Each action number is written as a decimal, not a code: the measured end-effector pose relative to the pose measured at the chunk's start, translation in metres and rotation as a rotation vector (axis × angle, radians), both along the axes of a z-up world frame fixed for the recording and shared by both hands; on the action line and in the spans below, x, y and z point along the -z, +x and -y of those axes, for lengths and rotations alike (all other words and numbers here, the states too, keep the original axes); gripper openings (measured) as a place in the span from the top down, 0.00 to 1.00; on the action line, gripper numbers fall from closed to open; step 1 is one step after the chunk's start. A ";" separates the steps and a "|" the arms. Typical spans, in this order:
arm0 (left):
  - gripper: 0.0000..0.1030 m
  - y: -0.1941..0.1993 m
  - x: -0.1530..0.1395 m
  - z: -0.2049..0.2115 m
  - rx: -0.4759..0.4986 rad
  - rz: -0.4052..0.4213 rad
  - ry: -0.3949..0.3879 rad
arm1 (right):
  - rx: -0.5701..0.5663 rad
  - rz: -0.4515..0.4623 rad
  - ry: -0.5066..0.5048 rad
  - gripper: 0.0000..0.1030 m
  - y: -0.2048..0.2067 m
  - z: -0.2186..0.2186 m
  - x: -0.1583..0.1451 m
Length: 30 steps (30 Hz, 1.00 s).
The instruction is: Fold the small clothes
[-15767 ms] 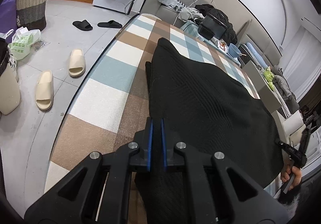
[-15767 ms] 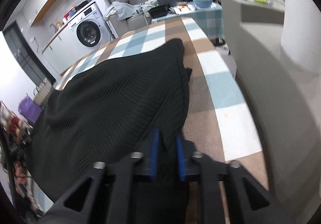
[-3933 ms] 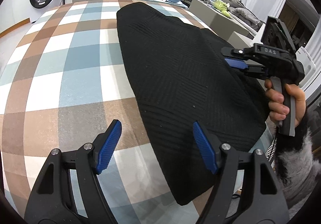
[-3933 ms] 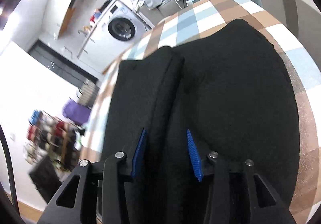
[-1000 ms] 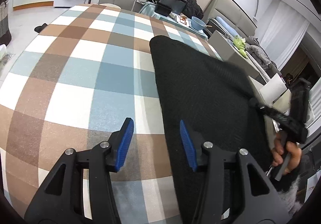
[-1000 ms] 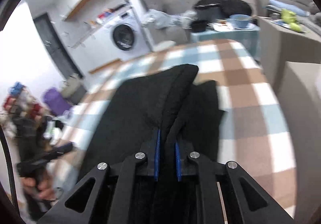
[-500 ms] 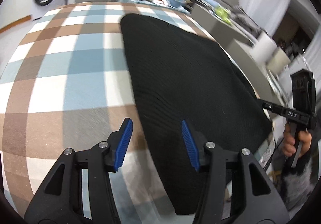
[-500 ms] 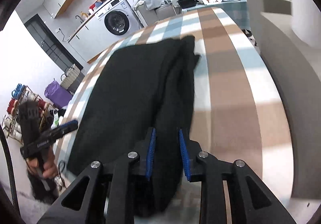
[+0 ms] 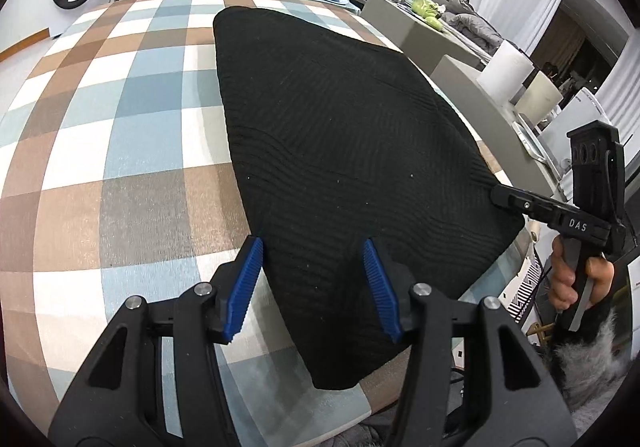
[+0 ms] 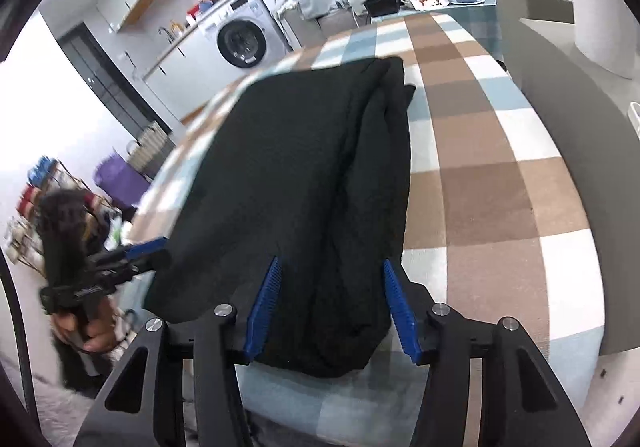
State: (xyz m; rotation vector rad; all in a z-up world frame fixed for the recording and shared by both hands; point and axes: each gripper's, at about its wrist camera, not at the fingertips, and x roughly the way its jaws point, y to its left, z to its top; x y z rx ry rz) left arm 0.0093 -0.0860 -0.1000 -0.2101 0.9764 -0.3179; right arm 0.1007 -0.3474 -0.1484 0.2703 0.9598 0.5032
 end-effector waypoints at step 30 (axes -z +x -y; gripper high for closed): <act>0.82 0.111 -0.004 -0.090 -0.219 0.036 0.139 | -0.023 0.013 -0.017 0.75 0.119 -0.112 0.007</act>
